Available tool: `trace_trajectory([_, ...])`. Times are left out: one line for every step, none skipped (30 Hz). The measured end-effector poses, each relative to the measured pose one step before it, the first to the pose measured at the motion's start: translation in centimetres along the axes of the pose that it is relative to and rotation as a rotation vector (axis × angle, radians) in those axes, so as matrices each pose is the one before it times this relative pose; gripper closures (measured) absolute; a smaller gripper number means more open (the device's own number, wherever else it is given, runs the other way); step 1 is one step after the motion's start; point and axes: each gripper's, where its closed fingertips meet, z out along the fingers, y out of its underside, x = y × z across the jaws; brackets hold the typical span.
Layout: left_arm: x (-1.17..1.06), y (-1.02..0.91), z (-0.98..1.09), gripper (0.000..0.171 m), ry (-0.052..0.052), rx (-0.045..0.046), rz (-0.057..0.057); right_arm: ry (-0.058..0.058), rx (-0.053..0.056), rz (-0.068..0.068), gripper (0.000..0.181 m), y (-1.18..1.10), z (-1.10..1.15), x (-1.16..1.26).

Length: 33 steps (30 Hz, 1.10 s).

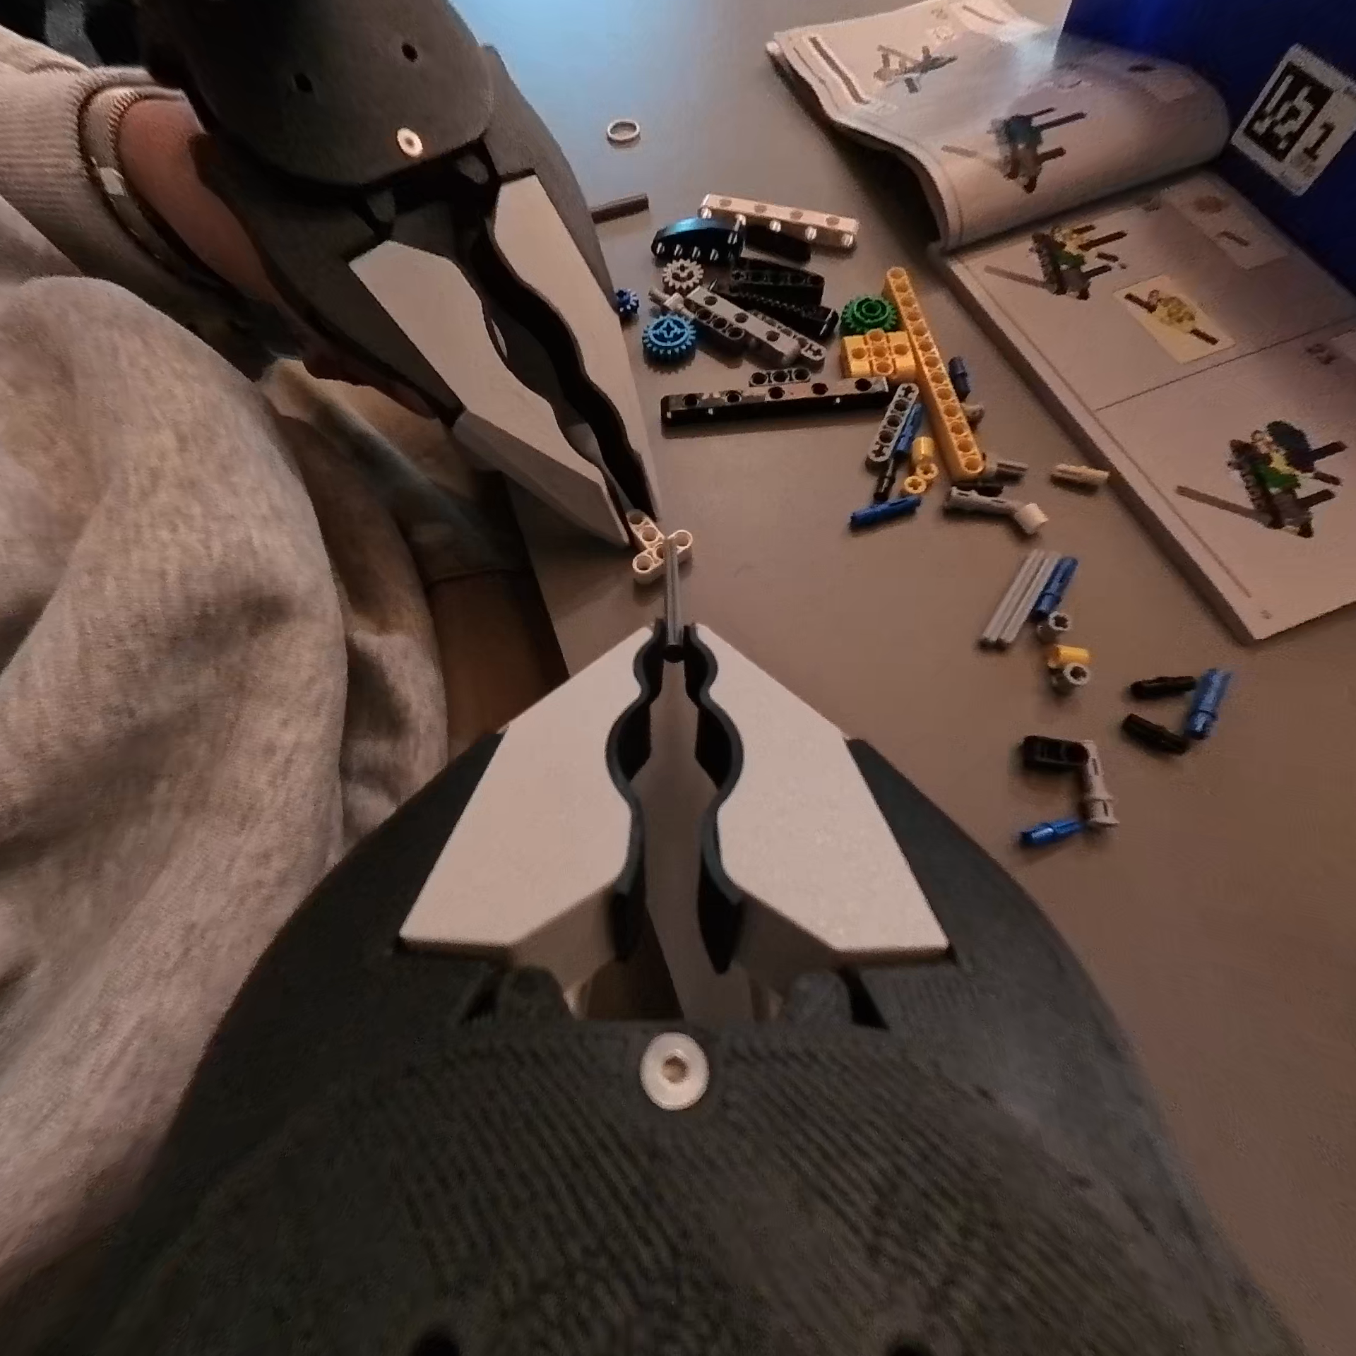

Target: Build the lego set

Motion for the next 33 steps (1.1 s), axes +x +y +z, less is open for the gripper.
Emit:
trace_trajectory([0.005, -0.114, -0.054, 0.165, 0.0019, 0.00721, -0.0016, -0.0049, -0.007, 0.001, 0.178, 0.137, 0.116, -0.072])
trace_trajectory([0.027, -0.132, -0.062, 0.165, 0.0045, 0.00785, -0.0023, -0.0061, -0.004, 0.0012, 0.178, 0.07, 0.07, -0.096])
trace_trajectory([0.029, -0.13, -0.067, 0.165, 0.0052, 0.00868, -0.0047, -0.0049, -0.0028, 0.0004, 0.178, 0.057, 0.057, -0.074])
trace_trajectory([0.026, -0.128, -0.041, 0.165, 0.006, 0.00827, -0.0057, -0.0028, -0.002, 0.0, 0.178, 0.028, 0.038, -0.055])
trace_trajectory([-0.003, -0.095, -0.048, 0.165, 0.0053, 0.00726, -0.0057, -0.0023, -0.001, 0.0005, 0.178, 0.017, 0.021, -0.032])
trace_trajectory([0.016, -0.074, -0.033, 0.165, 0.0067, 0.00615, -0.0059, -0.0035, -0.0011, 0.0012, 0.178, 0.025, 0.011, -0.045])
trace_trajectory([-0.003, -0.086, -0.041, 0.165, 0.0061, 0.00769, -0.0058, -0.0017, -0.0007, 0.0015, 0.178, 0.026, 0.004, -0.003])
trace_trajectory([-0.017, -0.087, -0.042, 0.165, 0.0054, 0.00764, -0.005, -0.0014, 0.0001, 0.0022, 0.178, 0.028, 0.007, 0.006])
trace_trajectory([-0.008, -0.11, -0.051, 0.166, 0.0056, 0.00882, -0.0025, -0.0041, 0.0006, 0.0039, 0.178, 0.033, 0.006, -0.013])
trace_trajectory([0.006, -0.095, -0.068, 0.166, 0.0064, 0.00888, -0.0001, -0.005, 0.001, 0.0046, 0.178, 0.035, 0.013, -0.02])
trace_trajectory([-0.02, -0.097, -0.068, 0.166, 0.0049, 0.00826, -0.0022, -0.0042, 0.0017, 0.0037, 0.178, 0.026, 0.019, -0.021])
trace_trajectory([-0.019, -0.124, -0.059, 0.166, 0.0049, 0.00981, -0.0041, -0.0039, 0.0019, 0.0032, 0.178, 0.017, 0.028, -0.013])
trace_trajectory([0.049, -0.202, -0.084, 0.166, 0.0098, 0.01563, -0.0039, -0.0056, 0.002, 0.0034, 0.178, 0.016, 0.03, -0.048])
trace_trajectory([0.145, -0.281, -0.086, 0.166, 0.0158, 0.02014, -0.0078, -0.0079, 0.003, 0.0032, 0.178, -0.026, 0.041, -0.089])
trace_trajectory([0.153, -0.234, -0.078, 0.166, 0.017, 0.0162, -0.0128, -0.0087, 0.0032, 0.0024, 0.178, -0.028, 0.046, -0.124])
trace_trajectory([0.049, -0.135, -0.035, 0.166, 0.0115, 0.00994, -0.0153, -0.0072, 0.002, 0.0013, 0.178, -0.026, 0.078, -0.111])
trace_trajectory([-0.061, 0.004, 0.007, 0.166, 0.0055, 0.00143, -0.0124, -0.0043, -0.0004, 0.0005, 0.178, 0.018, 0.083, -0.07])
trace_trajectory([-0.161, 0.107, 0.012, 0.166, -0.0015, -0.00392, -0.0057, -0.0011, -0.0035, 0.0004, 0.178, 0.073, 0.094, -0.008])
trace_trajectory([-0.184, 0.122, 0.003, 0.166, -0.006, -0.00562, -0.0002, -0.0002, -0.0049, 0.0006, 0.178, 0.094, 0.096, 0.015])
trace_trajectory([-0.124, 0.118, -0.028, 0.166, -0.0041, -0.0072, 0.0029, -0.0012, -0.0033, 0.0011, 0.178, 0.089, 0.083, -0.005])
trace_trajectory([-0.065, 0.108, -0.04, 0.166, -0.0011, -0.008, 0.0047, -0.0018, -0.0002, 0.0017, 0.178, 0.036, 0.045, 0.003])
trace_trajectory([-0.09, 0.086, -0.053, 0.166, -0.0023, -0.00642, 0.0054, -0.0016, 0.0023, 0.0018, 0.178, -0.005, 0.02, 0.008])
trace_trajectory([-0.112, 0.082, -0.084, 0.165, -0.0029, -0.00634, 0.0034, -0.0012, 0.0033, 0.0016, 0.178, -0.03, -0.009, 0.018])
trace_trajectory([-0.129, 0.107, -0.07, 0.165, -0.0035, -0.00819, 0.0013, -0.0005, 0.0037, 0.0015, 0.178, -0.047, -0.025, 0.026])
trace_trajectory([-0.128, 0.11, -0.075, 0.165, -0.0027, -0.00871, 0.0008, 0.0, 0.0041, 0.0015, 0.178, -0.039, -0.025, 0.032])
trace_trajectory([-0.088, 0.092, -0.076, 0.164, -0.0013, -0.00681, 0.0019, -0.0005, 0.0043, 0.0019, 0.178, -0.042, -0.025, 0.034])
trace_trajectory([-0.072, 0.071, -0.071, 0.163, -0.001, -0.00552, 0.0026, -0.0004, 0.0038, 0.0022, 0.178, -0.027, -0.023, 0.033])
trace_trajectory([-0.058, 0.059, -0.069, 0.161, -0.0007, -0.00537, 0.0026, 0.0008, 0.0026, 0.002, 0.178, -0.015, -0.01, 0.055])
trace_trajectory([-0.033, 0.062, -0.082, 0.159, -0.0007, -0.00602, 0.0037, 0.0018, 0.0016, 0.0014, 0.178, 0.003, -0.001, 0.065])
trace_trajectory([-0.061, 0.036, -0.095, 0.158, -0.0037, -0.00559, 0.005, 0.0021, 0.0011, 0.0011, 0.178, 0.011, 0.009, 0.075])
trace_trajectory([-0.07, 0.008, -0.114, 0.156, -0.0055, -0.00439, 0.0055, 0.0019, 0.0012, 0.0008, 0.178, 0.0, -0.008, 0.061])
trace_trajectory([-0.075, -0.018, -0.106, 0.155, -0.0068, -0.00323, 0.005, 0.0028, 0.0018, 0.0003, 0.178, -0.01, -0.018, 0.074])
trace_trajectory([-0.033, -0.013, -0.089, 0.155, -0.0065, -0.00364, 0.0045, 0.0041, 0.0029, 0.0001, 0.178, -0.03, -0.038, 0.089])
